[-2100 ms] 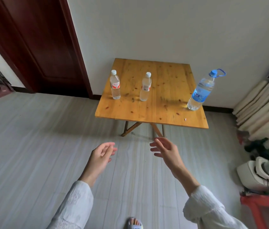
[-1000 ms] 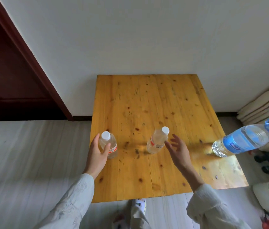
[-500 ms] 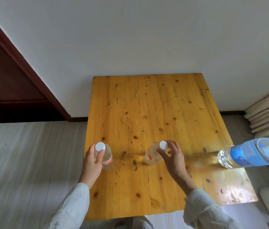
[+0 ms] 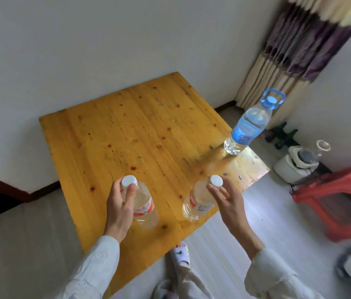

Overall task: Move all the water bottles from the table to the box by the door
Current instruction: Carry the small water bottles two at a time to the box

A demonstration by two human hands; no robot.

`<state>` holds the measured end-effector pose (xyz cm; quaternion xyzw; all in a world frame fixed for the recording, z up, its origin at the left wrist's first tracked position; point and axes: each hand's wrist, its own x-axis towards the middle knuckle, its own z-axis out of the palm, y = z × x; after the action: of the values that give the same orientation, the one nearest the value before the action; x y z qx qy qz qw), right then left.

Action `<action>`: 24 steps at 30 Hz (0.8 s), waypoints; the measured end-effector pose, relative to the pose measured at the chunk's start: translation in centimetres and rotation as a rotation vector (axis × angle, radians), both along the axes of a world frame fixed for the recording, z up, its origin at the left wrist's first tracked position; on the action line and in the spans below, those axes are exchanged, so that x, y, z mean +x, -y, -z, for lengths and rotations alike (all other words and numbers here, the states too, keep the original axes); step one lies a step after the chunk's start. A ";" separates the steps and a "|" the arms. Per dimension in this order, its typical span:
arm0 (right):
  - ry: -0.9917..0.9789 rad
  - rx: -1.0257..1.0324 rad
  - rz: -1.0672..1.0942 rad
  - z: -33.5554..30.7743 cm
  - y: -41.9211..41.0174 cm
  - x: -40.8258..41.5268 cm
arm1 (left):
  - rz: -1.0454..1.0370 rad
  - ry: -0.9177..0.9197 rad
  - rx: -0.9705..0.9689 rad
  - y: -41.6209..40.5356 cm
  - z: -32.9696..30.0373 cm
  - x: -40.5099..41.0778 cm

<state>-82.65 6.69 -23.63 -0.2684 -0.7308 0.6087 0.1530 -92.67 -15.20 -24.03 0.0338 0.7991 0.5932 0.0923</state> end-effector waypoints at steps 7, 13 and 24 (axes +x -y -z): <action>0.006 0.004 0.372 -1.7 -0.9 13.5 | 0.347 -0.004 0.070 -8.1 -1.7 5.8; -0.008 0.068 0.703 -3.2 -0.8 27.4 | 0.789 -0.049 0.080 -15.3 -3.1 15.8; -0.040 0.072 1.246 -4.5 2.8 56.6 | 1.337 -0.031 0.106 -22.8 -5.2 43.4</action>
<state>-26.08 3.92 -19.14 -0.6275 -0.4538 0.3852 0.5019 -49.24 7.58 -18.82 0.5344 0.5773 0.4462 0.4267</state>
